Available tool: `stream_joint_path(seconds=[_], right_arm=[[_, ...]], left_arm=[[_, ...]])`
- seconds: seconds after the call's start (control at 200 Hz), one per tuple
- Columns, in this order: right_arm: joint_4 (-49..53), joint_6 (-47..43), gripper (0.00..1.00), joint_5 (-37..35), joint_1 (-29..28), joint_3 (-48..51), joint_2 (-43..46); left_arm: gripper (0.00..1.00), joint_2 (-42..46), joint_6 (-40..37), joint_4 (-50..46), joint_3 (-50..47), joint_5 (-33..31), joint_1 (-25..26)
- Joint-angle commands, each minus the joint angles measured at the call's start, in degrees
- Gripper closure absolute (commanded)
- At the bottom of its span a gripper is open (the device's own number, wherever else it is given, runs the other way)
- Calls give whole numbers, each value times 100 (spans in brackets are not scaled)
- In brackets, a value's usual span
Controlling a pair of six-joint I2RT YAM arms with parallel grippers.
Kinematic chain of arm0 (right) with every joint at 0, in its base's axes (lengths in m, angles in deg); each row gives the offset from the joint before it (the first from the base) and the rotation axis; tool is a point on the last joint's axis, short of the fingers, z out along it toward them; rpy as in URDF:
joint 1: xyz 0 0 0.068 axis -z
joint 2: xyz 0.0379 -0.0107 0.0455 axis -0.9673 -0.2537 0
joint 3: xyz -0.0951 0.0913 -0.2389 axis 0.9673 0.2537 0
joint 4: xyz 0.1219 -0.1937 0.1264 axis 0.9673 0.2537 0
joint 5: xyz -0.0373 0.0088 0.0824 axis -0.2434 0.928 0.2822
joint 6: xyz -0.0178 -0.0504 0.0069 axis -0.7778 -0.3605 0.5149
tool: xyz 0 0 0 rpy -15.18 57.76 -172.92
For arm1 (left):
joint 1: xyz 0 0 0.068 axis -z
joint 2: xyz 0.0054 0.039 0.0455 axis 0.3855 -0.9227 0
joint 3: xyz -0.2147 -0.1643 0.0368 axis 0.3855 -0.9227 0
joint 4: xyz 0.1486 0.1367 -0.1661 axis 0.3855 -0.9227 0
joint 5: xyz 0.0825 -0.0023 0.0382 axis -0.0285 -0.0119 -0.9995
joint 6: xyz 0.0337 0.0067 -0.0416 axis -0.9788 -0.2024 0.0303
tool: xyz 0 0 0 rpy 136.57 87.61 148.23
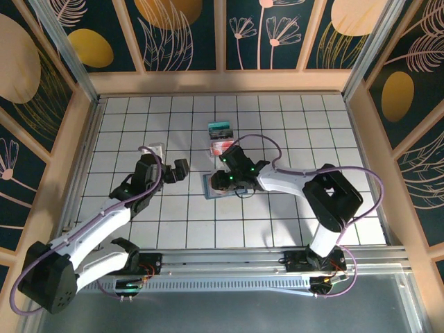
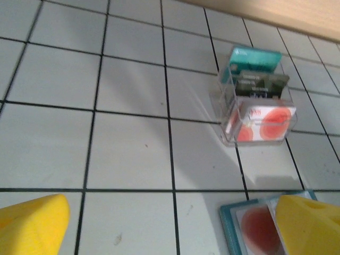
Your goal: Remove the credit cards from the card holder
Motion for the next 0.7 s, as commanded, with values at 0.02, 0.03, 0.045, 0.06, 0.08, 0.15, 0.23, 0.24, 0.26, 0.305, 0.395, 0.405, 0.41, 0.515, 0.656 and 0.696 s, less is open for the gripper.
stream_joint_path(seconds=[0.02,0.03,0.045,0.06,0.08,0.15,0.23,0.24,0.26,0.305,0.395,0.405,0.41,0.515,0.656,0.696], right_arm=[[-405,-13,66,471,176,187,273],[-422,-12,66,498,190,196,279],[-451,-20,66,525,211,220,285],[-469,-21,66,557,233,245,297],[-496,-26,66,590,262,263,306],[-560,-52,66,719,376,352,341],[-651,-70,66,855,501,444,358],[-664,-62,66,869,513,454,357],[-693,-69,66,909,546,477,360],[-766,-58,66,987,597,533,368],[-893,-32,66,1133,691,614,382],[-902,-30,66,1148,699,622,379],[-908,-34,66,1156,700,623,378],[-949,-30,66,1200,787,701,405],[-733,-113,65,983,842,740,494],[-645,-141,64,903,857,760,541]], left_arm=[[1,-231,230,17,-59,-188,282],[1,-254,237,15,-54,-203,306],[1,-283,258,12,-50,-227,321],[1,-309,284,11,-46,-253,345],[1,-344,313,3,-38,-288,363],[1,-465,374,-13,-19,-395,442],[1,-651,412,-82,56,-533,532],[1,-676,414,-96,67,-549,542],[1,-736,412,-121,79,-588,580],[1,-875,421,-174,133,-665,641],[1,-1167,412,-260,240,-808,809],[1,-1198,412,-268,251,-818,833],[1,-1215,412,-264,254,-825,849],[1,-1517,404,-220,367,-991,1083],[1,-1948,351,-217,596,-1241,1383],[1,-2082,334,-223,696,-1314,1454]])
